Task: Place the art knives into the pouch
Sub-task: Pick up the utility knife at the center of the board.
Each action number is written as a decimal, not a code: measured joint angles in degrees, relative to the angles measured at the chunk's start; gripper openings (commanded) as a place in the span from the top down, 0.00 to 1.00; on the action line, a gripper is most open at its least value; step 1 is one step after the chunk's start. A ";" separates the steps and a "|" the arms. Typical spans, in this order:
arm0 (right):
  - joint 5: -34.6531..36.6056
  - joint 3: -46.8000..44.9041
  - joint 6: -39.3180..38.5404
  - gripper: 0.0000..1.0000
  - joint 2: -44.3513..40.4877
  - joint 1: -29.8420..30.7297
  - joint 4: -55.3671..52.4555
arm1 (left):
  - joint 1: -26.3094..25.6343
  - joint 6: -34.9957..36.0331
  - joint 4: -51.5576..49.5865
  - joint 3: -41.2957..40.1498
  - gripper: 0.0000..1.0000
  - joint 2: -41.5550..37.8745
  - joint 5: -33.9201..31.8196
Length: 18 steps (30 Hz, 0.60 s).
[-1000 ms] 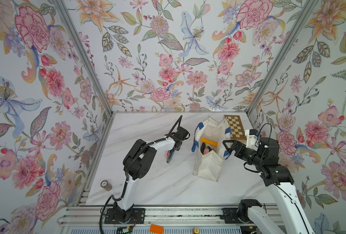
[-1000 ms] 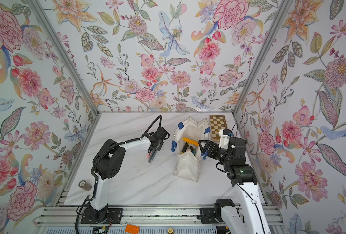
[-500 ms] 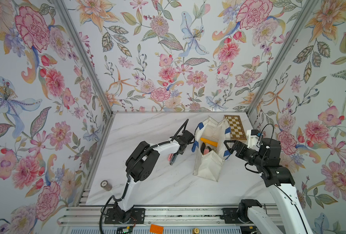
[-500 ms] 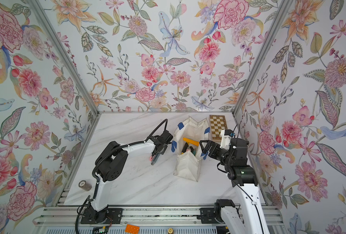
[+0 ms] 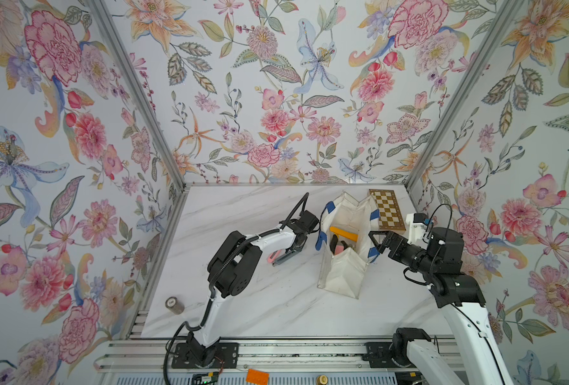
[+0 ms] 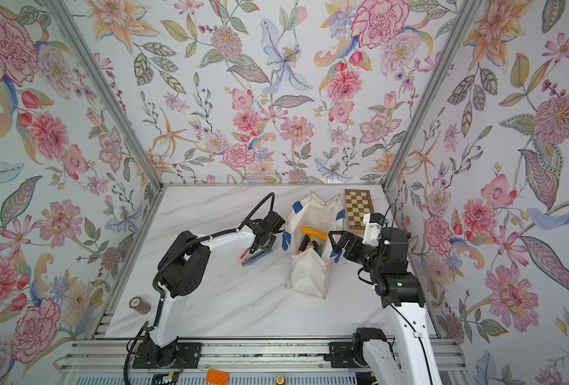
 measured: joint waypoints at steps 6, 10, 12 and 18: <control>-0.46 0.00 -0.02 0.01 -0.15 -0.37 0.00 | 1.44 1.49 -0.02 0.72 0.55 1.14 0.39; -0.52 0.00 -0.04 0.01 -0.15 -0.59 0.00 | 1.51 2.47 0.31 0.20 0.57 1.49 0.42; -0.63 -0.02 -0.04 0.01 -0.15 -0.68 0.00 | 1.51 2.71 1.03 -0.61 0.58 1.49 0.28; -0.74 -0.07 -0.26 0.01 -0.09 -0.98 0.00 | 1.51 2.73 1.66 -0.96 0.59 1.49 0.33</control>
